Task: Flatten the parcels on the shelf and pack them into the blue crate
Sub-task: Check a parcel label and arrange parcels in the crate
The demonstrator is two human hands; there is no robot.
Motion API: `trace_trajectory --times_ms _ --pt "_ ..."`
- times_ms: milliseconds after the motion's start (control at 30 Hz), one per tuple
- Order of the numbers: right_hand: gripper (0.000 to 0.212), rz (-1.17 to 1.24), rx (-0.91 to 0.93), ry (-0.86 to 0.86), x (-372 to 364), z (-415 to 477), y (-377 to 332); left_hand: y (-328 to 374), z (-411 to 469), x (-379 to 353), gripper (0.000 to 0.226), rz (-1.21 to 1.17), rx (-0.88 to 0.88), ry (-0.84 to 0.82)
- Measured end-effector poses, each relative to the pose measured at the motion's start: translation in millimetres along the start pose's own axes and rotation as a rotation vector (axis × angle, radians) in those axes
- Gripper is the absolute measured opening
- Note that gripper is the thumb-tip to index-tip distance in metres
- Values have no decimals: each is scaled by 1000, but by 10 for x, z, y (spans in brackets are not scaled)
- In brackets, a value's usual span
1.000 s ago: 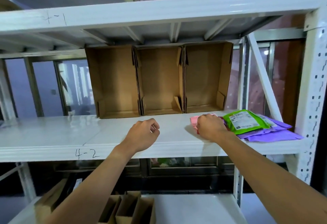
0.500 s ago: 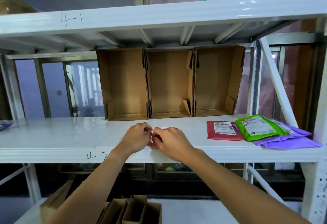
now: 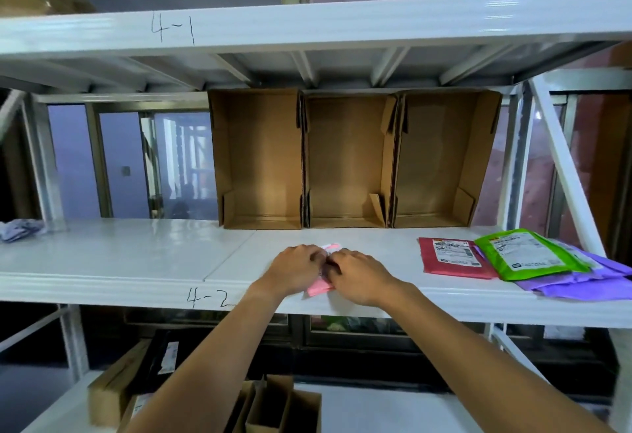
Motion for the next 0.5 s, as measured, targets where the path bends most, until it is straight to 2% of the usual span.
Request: trace_trajectory --times_ms 167,267,367,400,500 --pt "38 -131 56 52 -45 11 38 -8 95 -94 50 60 -4 -277" --pt "37 -151 76 60 -64 1 41 -26 180 -145 42 81 15 -282" --pt "34 -67 46 56 -26 15 52 44 244 -152 34 114 86 -303" --pt "33 -30 29 52 1 9 66 71 267 -166 38 148 104 -309" --pt "32 22 8 56 50 -40 113 100 328 -199 70 240 160 -306"
Point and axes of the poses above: each hand's wrist, its own z-axis towards the middle knuckle, its own x-axis out of the back of the hand, y = z × x, the point moved 3 cm from there along z, towards the middle knuckle, and after that the axes turned 15 degrees about z, right-handed, at the moved point
